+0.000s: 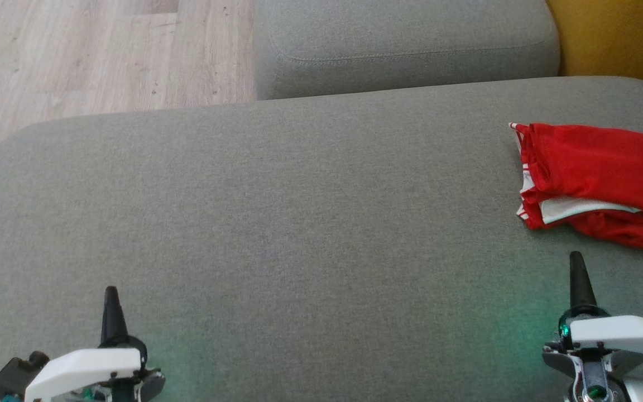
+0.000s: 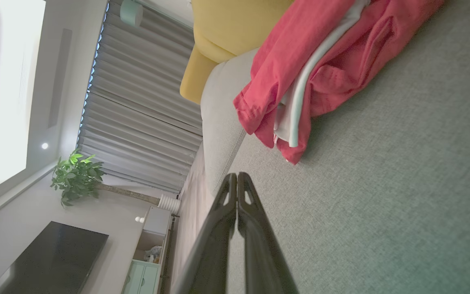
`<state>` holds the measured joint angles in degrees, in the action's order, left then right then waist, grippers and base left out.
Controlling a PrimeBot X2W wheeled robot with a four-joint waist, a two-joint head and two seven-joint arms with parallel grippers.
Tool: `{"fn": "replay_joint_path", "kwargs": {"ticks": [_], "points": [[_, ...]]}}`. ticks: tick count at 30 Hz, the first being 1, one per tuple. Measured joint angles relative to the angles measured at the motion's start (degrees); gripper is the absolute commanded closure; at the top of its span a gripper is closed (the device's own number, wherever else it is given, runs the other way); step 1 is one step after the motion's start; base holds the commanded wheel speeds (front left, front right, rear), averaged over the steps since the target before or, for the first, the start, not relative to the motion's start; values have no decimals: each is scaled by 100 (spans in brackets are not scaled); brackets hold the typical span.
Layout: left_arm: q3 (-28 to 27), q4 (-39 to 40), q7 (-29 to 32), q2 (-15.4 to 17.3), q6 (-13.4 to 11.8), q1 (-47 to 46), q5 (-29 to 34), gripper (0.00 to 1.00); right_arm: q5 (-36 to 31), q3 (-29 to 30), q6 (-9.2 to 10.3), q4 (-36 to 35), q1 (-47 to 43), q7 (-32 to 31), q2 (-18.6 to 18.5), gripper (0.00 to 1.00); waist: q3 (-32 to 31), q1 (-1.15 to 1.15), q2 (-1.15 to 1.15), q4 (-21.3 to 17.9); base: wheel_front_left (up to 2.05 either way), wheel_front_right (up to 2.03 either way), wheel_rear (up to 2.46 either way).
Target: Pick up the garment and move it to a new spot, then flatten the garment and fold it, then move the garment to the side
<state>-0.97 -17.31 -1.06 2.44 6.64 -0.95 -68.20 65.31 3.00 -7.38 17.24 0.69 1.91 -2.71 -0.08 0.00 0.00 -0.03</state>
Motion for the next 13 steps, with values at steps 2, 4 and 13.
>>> {"fn": "replay_joint_path", "kwargs": {"ticks": [2,4,13], "points": [[-16,11,19,0,0,-2,-107,100,124,18,0,-5,0,-34,0,100,1,0,0,0,0,0,0],[-35,13,57,0,0,-2,-212,100,240,34,0,-8,2,-68,0,100,2,0,0,0,0,0,0],[-101,29,208,0,1,-46,-684,100,792,104,1,-15,59,-202,-1,100,8,0,0,1,0,0,0]]}}
